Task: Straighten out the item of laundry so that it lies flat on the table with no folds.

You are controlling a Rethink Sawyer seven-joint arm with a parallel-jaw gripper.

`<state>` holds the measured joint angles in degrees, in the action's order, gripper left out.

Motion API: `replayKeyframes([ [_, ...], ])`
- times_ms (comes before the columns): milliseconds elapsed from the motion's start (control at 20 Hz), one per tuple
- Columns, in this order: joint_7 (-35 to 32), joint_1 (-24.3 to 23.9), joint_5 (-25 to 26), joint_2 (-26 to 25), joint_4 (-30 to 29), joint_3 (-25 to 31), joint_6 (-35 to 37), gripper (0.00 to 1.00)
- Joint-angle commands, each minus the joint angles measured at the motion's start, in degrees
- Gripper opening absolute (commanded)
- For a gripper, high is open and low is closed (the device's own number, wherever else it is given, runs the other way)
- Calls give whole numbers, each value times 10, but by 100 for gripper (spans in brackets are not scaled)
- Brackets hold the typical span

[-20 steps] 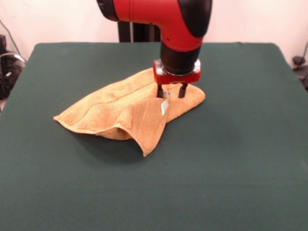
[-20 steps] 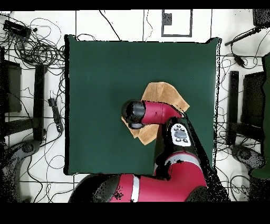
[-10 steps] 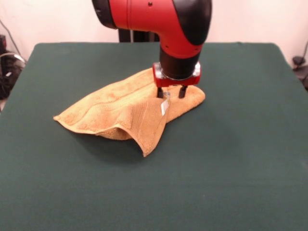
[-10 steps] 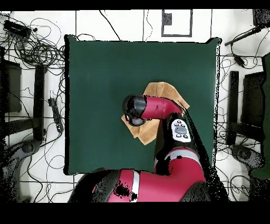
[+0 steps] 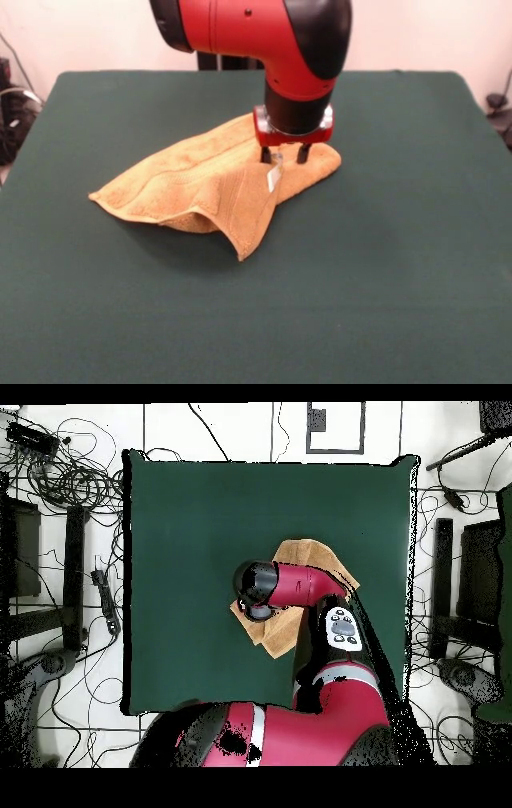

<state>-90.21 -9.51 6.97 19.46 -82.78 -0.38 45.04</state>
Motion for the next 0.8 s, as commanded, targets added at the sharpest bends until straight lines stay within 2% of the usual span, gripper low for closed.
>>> replayKeyframes([
  [50,-83,8,-20,-30,30,49,-54,100],
  [500,-94,11,-18,-27,22,44,-72,100],
  [800,-73,8,-10,-32,25,53,-73,100],
])
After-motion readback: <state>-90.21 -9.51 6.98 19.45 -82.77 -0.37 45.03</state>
